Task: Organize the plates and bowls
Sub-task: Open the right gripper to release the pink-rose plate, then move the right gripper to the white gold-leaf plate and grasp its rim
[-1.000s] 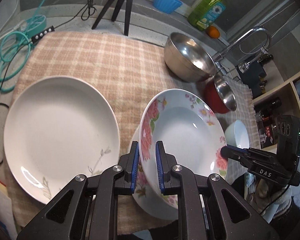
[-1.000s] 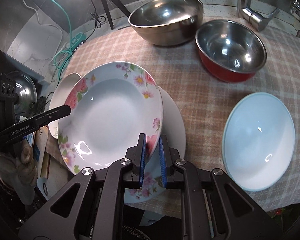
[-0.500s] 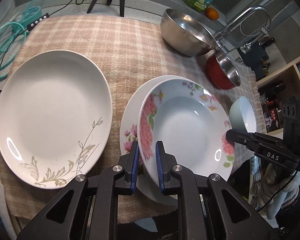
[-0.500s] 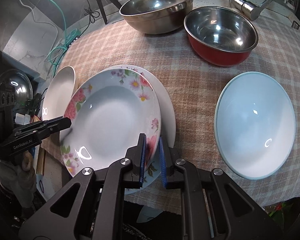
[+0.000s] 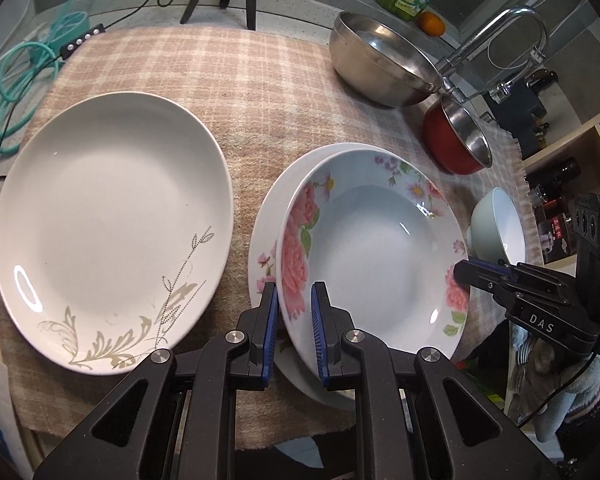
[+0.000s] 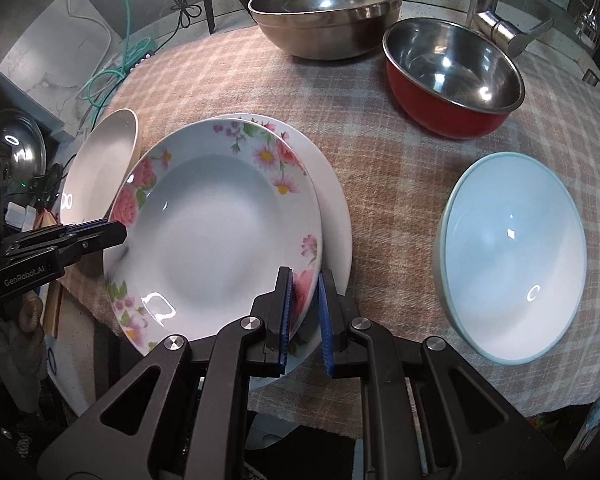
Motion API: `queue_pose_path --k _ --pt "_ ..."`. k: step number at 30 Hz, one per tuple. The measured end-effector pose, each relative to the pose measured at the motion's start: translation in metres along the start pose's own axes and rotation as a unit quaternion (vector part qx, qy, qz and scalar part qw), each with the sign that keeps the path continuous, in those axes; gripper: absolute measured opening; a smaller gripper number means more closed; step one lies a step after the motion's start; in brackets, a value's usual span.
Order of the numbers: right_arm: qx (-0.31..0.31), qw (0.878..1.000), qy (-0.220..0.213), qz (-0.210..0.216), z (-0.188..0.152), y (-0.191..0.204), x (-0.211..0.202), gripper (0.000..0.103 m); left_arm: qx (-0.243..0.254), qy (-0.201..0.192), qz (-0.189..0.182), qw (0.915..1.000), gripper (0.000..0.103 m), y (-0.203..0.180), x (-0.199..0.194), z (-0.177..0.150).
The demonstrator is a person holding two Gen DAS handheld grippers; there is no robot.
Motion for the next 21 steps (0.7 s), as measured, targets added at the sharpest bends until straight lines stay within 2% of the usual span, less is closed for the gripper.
queue_pose_path --k 9,14,16,21 --pt "-0.017 1.000 0.000 -0.011 0.000 0.002 -0.001 0.016 0.002 0.002 -0.002 1.0000 0.014 -0.004 0.002 0.000" --pt "-0.012 1.000 -0.017 -0.014 0.005 0.001 -0.011 0.028 -0.001 -0.008 -0.001 1.0000 0.016 -0.004 -0.002 0.000" --pt "-0.009 0.999 -0.032 -0.015 0.011 0.001 -0.019 0.037 -0.004 -0.014 -0.002 0.9999 0.016 -0.002 -0.007 0.001" --pt "-0.013 0.999 -0.051 -0.009 0.021 0.009 -0.029 0.040 -0.013 -0.032 0.007 0.9994 0.018 0.006 -0.020 0.004"
Point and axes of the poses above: each gripper's, at about its wrist camera, not at the fingertips, and x roughly the way its jaws point, y to its left, z to its top, the point moved 1 cm from there along x, roughly the way its jaws point, and after that the axes turned 15 degrees about -y, right-handed, at the moved point
